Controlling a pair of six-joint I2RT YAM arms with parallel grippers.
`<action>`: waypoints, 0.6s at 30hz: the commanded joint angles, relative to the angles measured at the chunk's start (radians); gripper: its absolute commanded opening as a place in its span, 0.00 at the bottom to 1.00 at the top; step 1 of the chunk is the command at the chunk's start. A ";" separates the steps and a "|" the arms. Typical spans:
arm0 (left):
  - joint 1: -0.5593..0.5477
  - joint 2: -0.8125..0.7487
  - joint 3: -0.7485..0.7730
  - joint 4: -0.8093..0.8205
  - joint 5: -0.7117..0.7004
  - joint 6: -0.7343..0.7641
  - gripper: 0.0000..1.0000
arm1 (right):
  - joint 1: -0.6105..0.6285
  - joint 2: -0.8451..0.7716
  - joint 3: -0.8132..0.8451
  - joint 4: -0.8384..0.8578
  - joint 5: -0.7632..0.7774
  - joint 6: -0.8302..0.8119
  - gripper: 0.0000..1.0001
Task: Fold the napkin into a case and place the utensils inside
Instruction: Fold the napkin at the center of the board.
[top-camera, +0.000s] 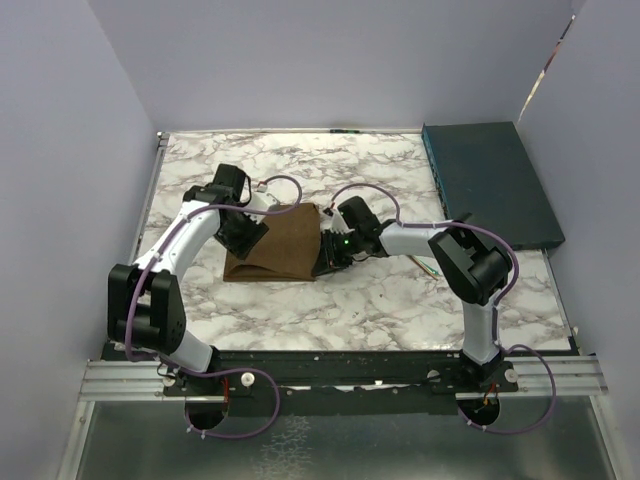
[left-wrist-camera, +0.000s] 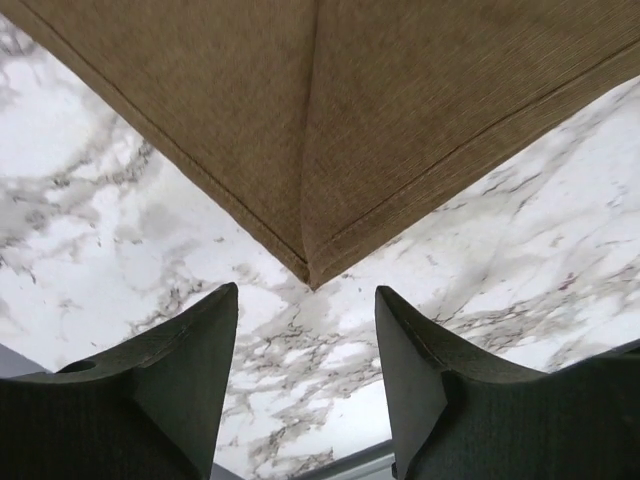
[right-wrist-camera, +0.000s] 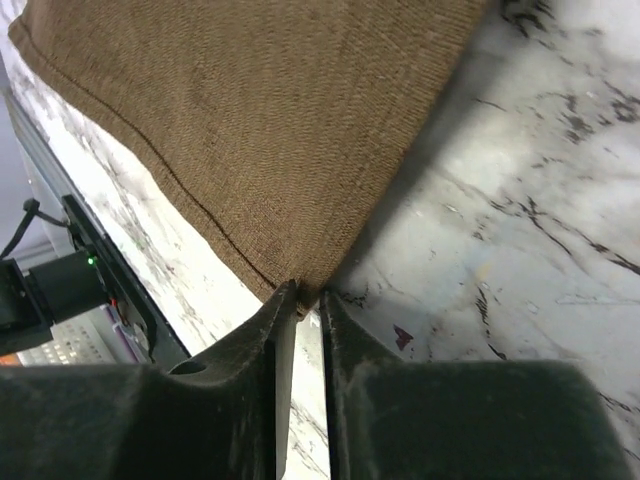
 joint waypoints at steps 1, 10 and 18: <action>-0.002 0.017 0.081 -0.096 0.155 0.007 0.58 | 0.005 -0.020 0.035 -0.039 0.019 -0.031 0.24; -0.001 0.106 -0.062 0.162 -0.011 -0.122 0.37 | -0.018 -0.042 0.101 -0.153 0.054 -0.105 0.28; -0.001 0.078 -0.185 0.238 -0.064 -0.110 0.32 | -0.142 -0.055 0.160 -0.182 0.043 -0.137 0.40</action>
